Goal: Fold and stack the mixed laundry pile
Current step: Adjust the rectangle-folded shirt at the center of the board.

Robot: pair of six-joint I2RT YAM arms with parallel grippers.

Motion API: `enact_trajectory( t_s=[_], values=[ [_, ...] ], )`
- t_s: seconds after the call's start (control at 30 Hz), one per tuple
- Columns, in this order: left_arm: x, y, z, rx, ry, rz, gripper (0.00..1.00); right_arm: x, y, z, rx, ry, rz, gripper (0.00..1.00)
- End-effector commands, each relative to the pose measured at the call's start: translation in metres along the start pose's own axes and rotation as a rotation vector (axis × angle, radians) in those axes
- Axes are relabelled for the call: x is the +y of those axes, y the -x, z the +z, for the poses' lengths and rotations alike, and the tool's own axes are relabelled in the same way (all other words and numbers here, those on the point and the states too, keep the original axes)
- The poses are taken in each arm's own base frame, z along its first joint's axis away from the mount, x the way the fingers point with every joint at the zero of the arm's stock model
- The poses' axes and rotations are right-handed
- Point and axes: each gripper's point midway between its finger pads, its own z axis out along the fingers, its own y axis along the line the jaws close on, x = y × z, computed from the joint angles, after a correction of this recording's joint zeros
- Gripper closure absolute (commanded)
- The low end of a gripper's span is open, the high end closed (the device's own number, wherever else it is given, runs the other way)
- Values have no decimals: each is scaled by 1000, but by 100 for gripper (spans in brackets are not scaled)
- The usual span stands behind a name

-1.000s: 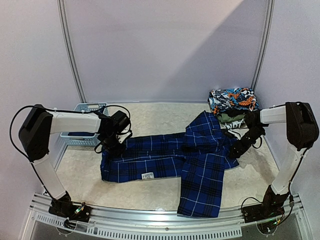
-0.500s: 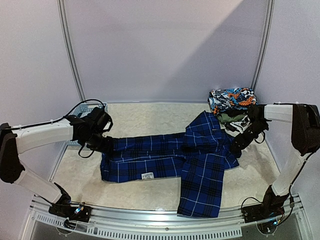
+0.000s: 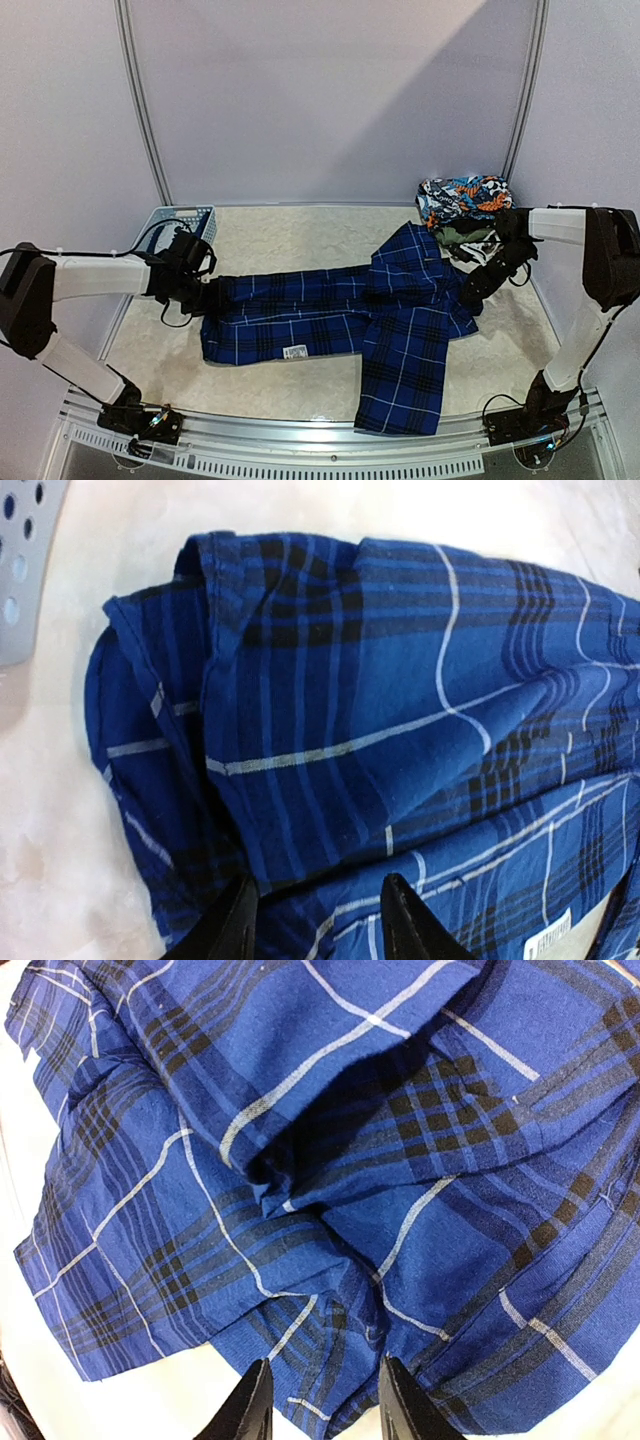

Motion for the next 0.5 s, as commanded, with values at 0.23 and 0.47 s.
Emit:
enact_trajectory(
  t_s=[0.23, 0.47],
  values=[
    [-2, 13, 20, 2, -19, -38, 74, 4, -1, 3, 1, 21, 9, 64],
    [2, 12, 8, 0, 5, -15, 100, 3, -1, 4, 5, 29, 16, 65]
  ],
)
